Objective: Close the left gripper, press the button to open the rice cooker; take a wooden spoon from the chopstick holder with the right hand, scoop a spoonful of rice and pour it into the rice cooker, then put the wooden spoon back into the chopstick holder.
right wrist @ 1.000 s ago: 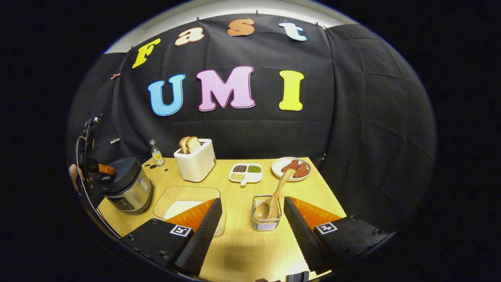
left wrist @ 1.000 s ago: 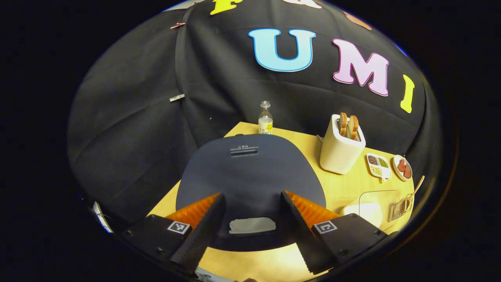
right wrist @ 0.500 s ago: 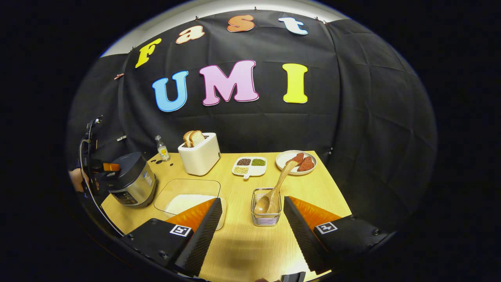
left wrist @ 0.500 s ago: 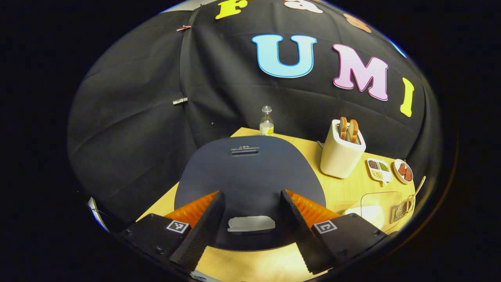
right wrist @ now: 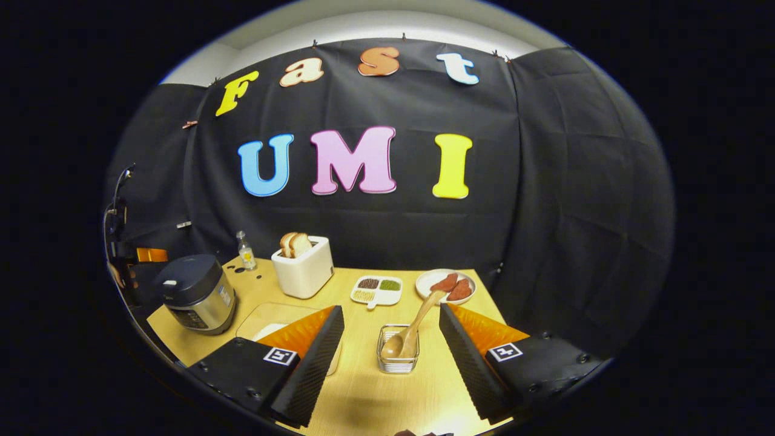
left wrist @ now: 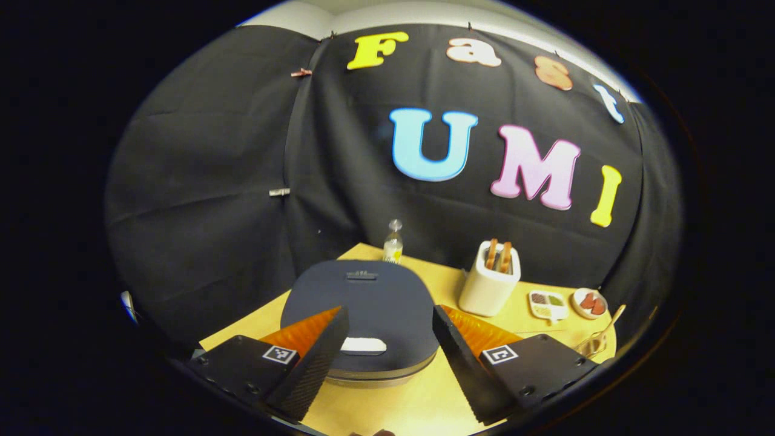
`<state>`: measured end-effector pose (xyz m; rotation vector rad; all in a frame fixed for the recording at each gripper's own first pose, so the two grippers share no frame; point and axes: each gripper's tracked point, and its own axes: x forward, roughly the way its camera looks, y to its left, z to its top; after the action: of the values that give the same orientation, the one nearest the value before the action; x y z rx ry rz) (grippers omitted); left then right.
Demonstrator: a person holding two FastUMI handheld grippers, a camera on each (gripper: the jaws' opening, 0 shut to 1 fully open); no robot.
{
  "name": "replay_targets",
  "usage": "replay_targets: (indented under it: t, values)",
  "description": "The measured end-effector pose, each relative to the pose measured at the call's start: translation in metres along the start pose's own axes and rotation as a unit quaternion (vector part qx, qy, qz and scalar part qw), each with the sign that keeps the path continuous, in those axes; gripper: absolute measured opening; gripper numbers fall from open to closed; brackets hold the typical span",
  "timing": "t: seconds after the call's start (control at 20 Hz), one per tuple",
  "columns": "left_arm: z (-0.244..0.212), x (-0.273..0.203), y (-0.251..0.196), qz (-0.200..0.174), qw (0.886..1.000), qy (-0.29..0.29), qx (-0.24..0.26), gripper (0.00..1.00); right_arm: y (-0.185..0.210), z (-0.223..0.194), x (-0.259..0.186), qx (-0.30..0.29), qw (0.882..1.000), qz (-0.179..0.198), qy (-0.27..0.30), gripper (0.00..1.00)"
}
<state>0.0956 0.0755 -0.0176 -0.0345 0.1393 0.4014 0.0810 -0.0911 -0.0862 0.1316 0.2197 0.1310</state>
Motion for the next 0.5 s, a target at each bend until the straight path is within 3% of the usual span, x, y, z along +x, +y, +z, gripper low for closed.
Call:
replay_targets:
  t: [0.15, 0.35, 0.5]
  values:
    - [0.033, -0.042, 0.002, -0.022, 0.998, -0.047, 0.033, 0.96, 0.016, 0.035, -0.024, 0.008, 0.999, -0.021, -0.035, 0.99]
    - [0.051, -0.095, -0.013, -0.082, 0.991, -0.086, 0.055, 0.95, 0.033, 0.073, -0.071, 0.011, 0.994, -0.049, -0.092, 0.98]
    - [0.040, -0.127, -0.021, -0.115, 0.988, -0.082, 0.064, 0.95, 0.034, 0.059, -0.111, 0.008, 0.991, -0.089, -0.098, 0.99]
